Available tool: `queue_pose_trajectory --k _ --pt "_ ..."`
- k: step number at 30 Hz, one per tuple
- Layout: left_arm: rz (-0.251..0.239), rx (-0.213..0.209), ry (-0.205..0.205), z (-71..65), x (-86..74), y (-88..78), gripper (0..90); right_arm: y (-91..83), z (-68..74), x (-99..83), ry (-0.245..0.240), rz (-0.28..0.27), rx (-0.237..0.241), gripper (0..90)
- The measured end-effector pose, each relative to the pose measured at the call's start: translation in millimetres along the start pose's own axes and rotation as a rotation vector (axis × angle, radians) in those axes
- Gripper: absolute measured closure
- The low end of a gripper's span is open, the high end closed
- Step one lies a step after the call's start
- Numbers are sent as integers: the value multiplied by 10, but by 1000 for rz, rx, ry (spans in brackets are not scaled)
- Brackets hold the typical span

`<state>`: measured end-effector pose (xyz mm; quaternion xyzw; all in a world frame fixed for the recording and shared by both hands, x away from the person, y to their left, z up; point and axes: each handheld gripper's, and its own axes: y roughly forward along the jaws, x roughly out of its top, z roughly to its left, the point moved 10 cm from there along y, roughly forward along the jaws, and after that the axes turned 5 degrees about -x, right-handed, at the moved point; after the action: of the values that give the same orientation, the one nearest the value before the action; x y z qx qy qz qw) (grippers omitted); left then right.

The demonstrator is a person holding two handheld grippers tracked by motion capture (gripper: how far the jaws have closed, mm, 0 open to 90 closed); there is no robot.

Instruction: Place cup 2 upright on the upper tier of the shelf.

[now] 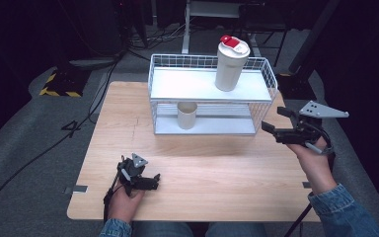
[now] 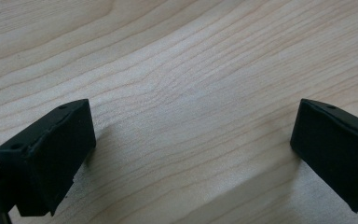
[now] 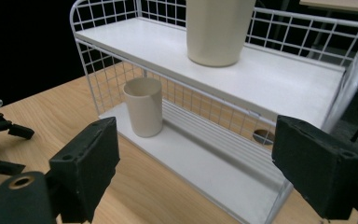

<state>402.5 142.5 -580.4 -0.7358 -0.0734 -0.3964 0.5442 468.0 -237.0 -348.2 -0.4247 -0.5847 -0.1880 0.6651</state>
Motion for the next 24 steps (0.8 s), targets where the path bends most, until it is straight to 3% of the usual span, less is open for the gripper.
queue_pose_trajectory --k 10,24 --pt "-3 -2 -5 -6 8 8 5 -108 -91 -471 30 95 -38 157" --pt "0 0 -3 -3 11 10 5 -35 -132 -1190 69 237 -76 158"
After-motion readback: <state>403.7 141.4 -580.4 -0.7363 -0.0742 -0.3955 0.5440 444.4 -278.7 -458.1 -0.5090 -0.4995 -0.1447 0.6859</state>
